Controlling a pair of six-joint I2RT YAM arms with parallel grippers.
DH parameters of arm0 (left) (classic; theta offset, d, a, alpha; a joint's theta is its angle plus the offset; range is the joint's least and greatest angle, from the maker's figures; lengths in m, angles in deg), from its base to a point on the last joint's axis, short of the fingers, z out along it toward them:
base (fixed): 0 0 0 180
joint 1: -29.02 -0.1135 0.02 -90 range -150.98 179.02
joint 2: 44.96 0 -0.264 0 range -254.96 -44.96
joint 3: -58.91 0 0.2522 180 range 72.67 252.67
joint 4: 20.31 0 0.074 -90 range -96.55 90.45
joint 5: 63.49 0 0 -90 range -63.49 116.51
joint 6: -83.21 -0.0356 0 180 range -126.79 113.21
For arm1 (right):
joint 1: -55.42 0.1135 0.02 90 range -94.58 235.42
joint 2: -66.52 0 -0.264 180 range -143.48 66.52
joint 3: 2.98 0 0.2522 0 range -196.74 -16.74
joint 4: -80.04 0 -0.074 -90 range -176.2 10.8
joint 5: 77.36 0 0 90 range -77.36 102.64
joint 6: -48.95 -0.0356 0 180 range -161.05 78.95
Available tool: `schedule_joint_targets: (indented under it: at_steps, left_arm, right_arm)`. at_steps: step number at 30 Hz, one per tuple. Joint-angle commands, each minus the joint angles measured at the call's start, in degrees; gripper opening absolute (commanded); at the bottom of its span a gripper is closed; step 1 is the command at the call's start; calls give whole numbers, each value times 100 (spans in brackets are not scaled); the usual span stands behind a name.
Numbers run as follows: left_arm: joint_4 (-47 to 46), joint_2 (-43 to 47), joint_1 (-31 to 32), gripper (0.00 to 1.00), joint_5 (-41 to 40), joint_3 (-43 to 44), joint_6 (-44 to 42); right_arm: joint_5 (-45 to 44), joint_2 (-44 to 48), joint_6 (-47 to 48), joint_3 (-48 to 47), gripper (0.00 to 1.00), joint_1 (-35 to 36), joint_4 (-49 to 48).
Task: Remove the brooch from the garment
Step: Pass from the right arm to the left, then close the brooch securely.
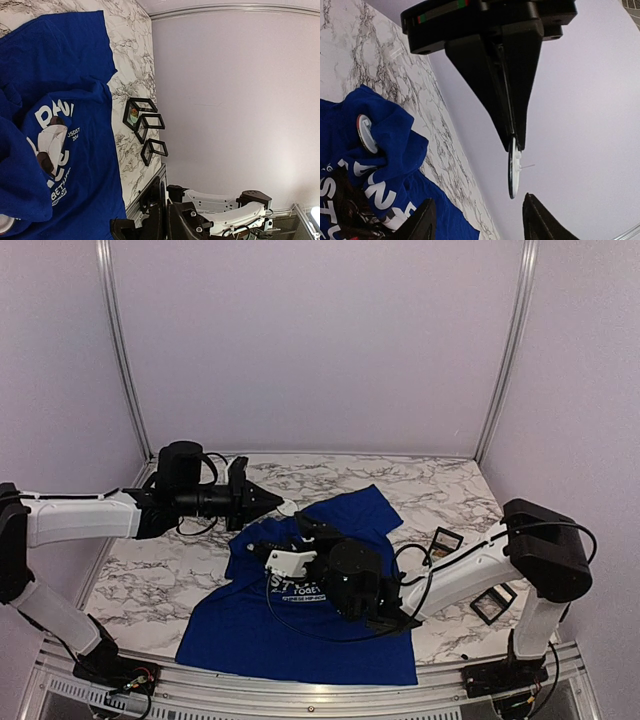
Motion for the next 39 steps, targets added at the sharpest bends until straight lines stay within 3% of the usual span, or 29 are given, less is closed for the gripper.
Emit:
schedule_joint_targets:
  at_steps: [1,5,12,20,26,31,36,39]
  left_arm:
    - [-348,358,-275,0,-273,-224,21]
    - [-313,517,-438,0,-356,-318,-72]
    - [-700,660,-562,0,-467,-647,-273]
    - [-1861,611,-565,0,-248,-965,-425]
    - [-2060,665,-560,0,-79,-992,-903]
    - [-2021,684,-498,0,83,-961,-1320]
    - [-1883,662,-278,0,259,-778,-1853]
    - [-1834,661,-153,0,301,-694,-2073]
  right_arm:
    - [287,436,-832,-214,63,0,772]
    - [727,753,-1654,-279,74,-173,1349]
    - [2103,1322,-3267,-609,78,-630,2485]
    - [3746,1809,-4844,-745,80,-1163,2757]
    - [5461,2024,-6562,-711,81,-1953,2548]
    - [7036,1948,-8117,-581,80,-2650,1790]
    - [7983,1637,-9338,-561,75,-3020,889]
    - [8255,1471,-9561,-609,71,-3070,709]
